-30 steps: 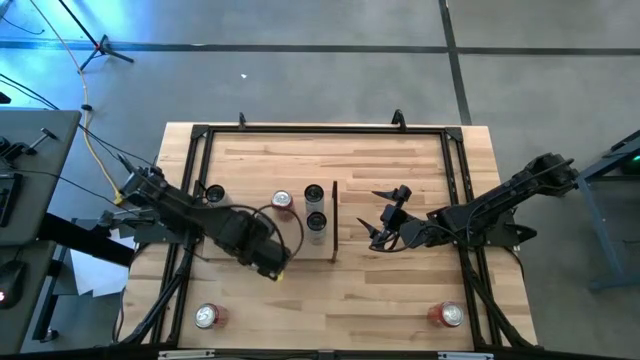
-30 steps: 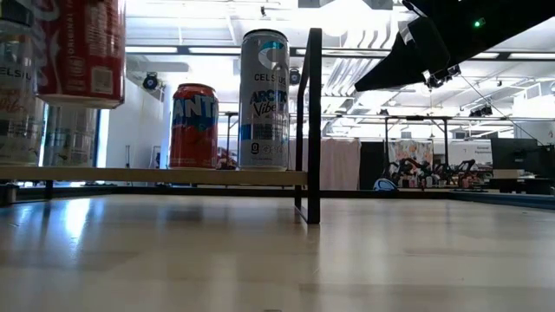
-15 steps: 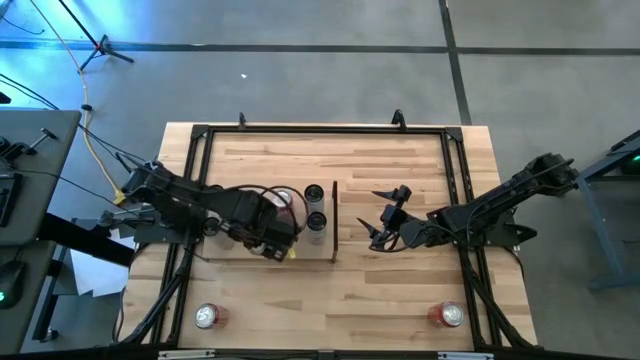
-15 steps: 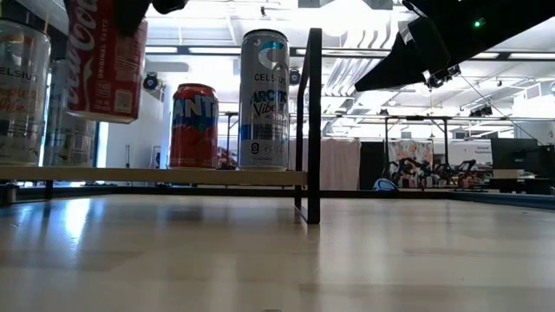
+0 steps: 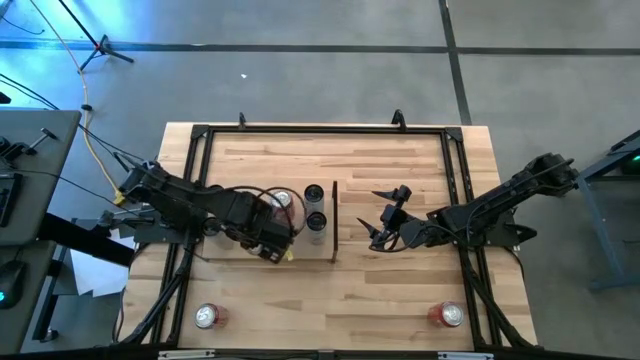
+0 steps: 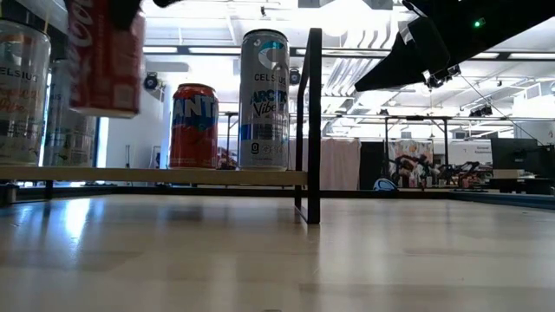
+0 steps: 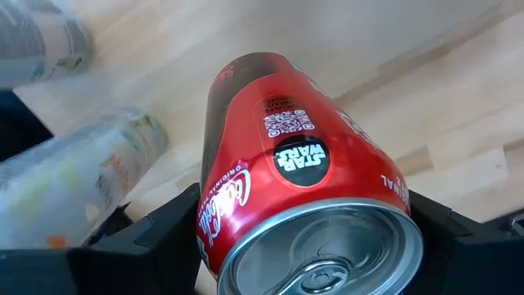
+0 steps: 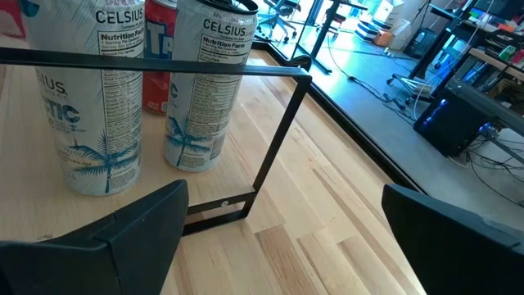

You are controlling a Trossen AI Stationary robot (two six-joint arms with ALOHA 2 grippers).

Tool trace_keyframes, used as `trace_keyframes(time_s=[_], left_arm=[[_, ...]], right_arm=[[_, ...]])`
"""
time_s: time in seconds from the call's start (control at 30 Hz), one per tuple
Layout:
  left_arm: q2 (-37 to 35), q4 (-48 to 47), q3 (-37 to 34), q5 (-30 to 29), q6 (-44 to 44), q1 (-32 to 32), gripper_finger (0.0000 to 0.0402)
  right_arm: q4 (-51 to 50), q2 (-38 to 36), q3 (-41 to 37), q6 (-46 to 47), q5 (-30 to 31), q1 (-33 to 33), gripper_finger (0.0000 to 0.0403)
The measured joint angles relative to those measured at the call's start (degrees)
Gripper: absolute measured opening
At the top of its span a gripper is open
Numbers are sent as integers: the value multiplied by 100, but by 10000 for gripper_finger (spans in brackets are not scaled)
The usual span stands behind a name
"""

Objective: Place canned beverage on shelf
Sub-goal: Put the right red white soda can on the shelf

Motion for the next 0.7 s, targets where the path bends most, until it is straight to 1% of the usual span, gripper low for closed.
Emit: trace_keyframes(time_s=[0.3,0.6,0.7], left_arm=[[-221,159,0,-592,-441,-376,276],[-221,88,0,-780,-444,-409,276],[-221,61,0,-695,-446,-358,276]], right_arm=[[0,0,0,0,1,0,393],[-2,0,0,0,1,0,393],[-2,0,0,0,1,0,393]])
